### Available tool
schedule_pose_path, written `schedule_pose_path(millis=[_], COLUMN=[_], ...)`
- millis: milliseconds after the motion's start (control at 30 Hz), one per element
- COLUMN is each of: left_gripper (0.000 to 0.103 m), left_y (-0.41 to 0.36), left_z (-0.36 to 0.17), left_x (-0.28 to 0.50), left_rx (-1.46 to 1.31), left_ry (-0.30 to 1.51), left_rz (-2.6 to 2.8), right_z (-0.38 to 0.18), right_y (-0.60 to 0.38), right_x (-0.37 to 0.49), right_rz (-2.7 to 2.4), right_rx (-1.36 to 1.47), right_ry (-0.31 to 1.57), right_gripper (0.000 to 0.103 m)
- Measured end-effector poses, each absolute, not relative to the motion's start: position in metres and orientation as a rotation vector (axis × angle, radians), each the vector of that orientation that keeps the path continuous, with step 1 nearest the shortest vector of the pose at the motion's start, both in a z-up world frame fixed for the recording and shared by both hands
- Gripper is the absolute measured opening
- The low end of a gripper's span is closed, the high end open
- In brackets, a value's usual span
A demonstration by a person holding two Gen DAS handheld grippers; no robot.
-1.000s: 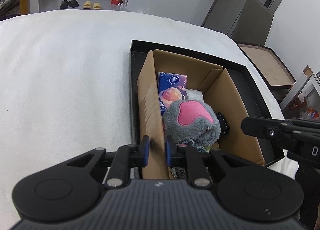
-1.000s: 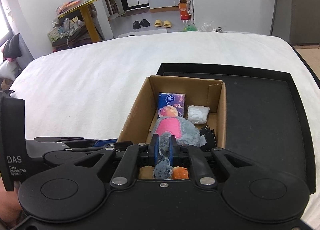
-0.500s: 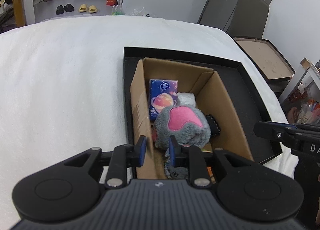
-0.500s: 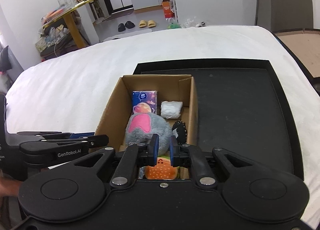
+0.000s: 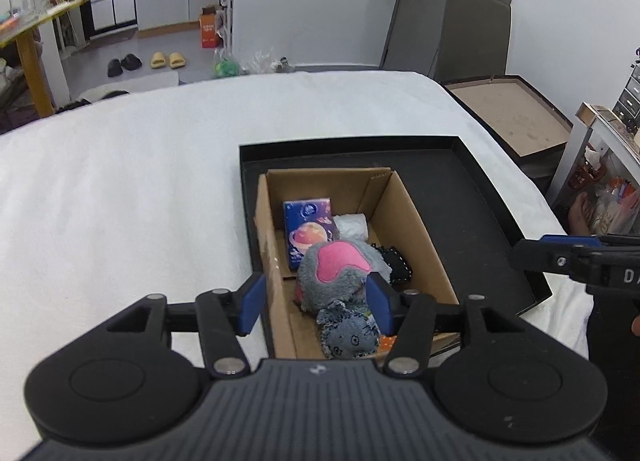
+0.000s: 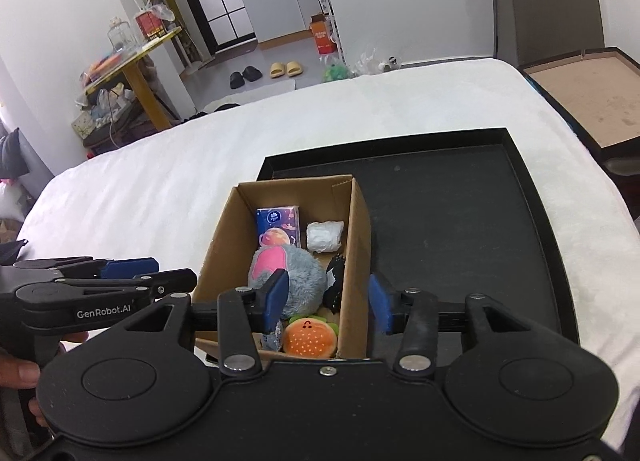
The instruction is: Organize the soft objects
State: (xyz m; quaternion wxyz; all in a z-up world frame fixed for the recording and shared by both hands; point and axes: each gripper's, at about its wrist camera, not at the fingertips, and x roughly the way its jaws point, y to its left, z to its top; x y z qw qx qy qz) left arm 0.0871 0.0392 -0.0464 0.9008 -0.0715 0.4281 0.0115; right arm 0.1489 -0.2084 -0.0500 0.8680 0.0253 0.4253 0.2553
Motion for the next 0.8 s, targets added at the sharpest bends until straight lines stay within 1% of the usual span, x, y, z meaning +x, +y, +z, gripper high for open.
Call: schedule_pose_path(millis=[33,67,100,233,300,367,433,500,633,667,700,800], left_gripper=[0.062,0.063,0.066,0.074,0.077,0.079,0.085,0.087,0.09,0.091,0.093,0.098], left_y=[0.039,0.039,0.04,0.044,0.044,0.043,0.042,0.04,0.038,0.037,0.036,0.034], left_z=[-0.043,-0.039,-0.035,-0.016,-0.008,-0.001,0.004,0.009,0.019,0.021,0.024,0.031], left_x=[0.085,0.084,0.081,0.073,0.069,0.066,0.062,0.058,0.05,0.047,0.045,0.038], left_rx=[-0.142,-0.134,-0.129,-0.131,-0.116,-0.106,-0.114,-0.104,-0.119,-0.126,-0.128,-0.136], left_ry=[0.882,0.877,0.871,0.844,0.836,0.836,0.844,0.846,0.843,0.841,0.839,0.832], left_rz=[0.029,0.035,0.039,0.05,0.056,0.037,0.024,0.026,0.004,-0.002,-0.007,-0.016], right_z=[-0.047,-0.045,-0.042,-0.031,-0.025,-0.019,-0.014,-0.009,0.001,0.003,0.004,0.01], right_y=[-0.211,-0.213,-0.215,-0.222,-0.226,-0.23,-0.233,-0.236,-0.24,-0.24,-0.242,-0.244], right_x=[0.148,0.147,0.146,0.141,0.138,0.136,0.134,0.131,0.125,0.123,0.122,0.116], right_rz=[0.536,0.536,0.538,0.538,0.535,0.533,0.534,0.536,0.541,0.543,0.546,0.553], right_rx=[0.057,0.059,0.062,0.061,0.063,0.064,0.063,0.062,0.053,0.054,0.054,0.051], right_ry=[0.889,0.886,0.883,0.865,0.857,0.848,0.84,0.838,0.83,0.829,0.829,0.828], right_gripper=[0.047,0.048,0.051,0.059,0.067,0.072,0.075,0.086,0.097,0.101,0.103,0.103])
